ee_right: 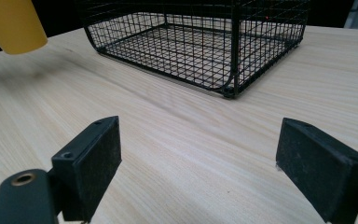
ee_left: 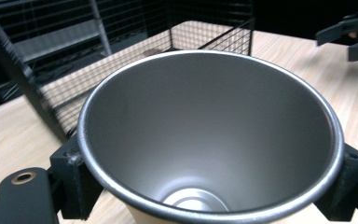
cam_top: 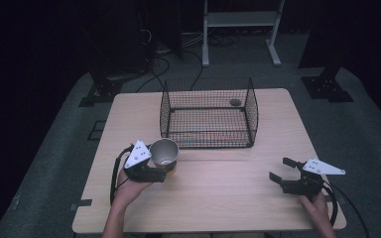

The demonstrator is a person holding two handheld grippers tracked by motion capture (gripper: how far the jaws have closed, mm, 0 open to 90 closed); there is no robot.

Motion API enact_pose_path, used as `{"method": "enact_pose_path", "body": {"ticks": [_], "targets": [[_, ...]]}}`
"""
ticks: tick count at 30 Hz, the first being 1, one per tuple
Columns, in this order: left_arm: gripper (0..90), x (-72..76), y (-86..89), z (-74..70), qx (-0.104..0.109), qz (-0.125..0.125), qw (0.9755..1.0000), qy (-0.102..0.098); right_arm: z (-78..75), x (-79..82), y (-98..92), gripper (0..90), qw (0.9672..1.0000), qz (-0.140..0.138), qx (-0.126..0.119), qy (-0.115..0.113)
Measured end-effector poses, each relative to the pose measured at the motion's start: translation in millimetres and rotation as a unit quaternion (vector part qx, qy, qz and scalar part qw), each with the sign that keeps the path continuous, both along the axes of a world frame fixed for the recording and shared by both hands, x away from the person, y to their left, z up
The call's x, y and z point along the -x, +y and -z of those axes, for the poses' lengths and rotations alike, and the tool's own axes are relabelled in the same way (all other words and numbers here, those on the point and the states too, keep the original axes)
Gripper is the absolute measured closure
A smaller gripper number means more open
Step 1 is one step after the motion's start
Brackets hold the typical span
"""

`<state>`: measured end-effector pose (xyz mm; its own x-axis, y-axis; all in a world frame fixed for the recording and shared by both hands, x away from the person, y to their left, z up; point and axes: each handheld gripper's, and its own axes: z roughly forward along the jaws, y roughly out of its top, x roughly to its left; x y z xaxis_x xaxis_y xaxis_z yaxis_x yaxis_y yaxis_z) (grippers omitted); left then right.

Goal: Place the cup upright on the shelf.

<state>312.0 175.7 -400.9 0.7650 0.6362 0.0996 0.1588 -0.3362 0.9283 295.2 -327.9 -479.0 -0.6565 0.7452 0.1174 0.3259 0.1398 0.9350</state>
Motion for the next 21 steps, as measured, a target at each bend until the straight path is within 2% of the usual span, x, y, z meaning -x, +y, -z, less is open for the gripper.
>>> {"method": "enact_pose_path", "body": {"ticks": [4,13,18,21], "targets": [[13.7,-1.9,-10.4,-8.0,-0.003,0.015,0.9999,-0.005,0.0,0.0,0.0,13.0,1.0,0.0,0.0,0.0],[13.7,-8.3,-26.2,-19.6,0.006,0.038,0.9992,-0.01,0.0,0.0,0.2,13.0,1.0,-0.001,0.001,-0.001],[13.7,-12.8,-35.8,-25.1,-0.006,0.05,0.9987,-0.011,0.0,-0.1,0.1,13.0,1.0,-0.002,-0.001,-0.001],[13.7,-14.6,-40.0,-27.9,-0.006,0.055,0.9984,-0.011,0.0,-0.1,0.2,13.0,1.0,-0.002,-0.001,-0.001]]}}
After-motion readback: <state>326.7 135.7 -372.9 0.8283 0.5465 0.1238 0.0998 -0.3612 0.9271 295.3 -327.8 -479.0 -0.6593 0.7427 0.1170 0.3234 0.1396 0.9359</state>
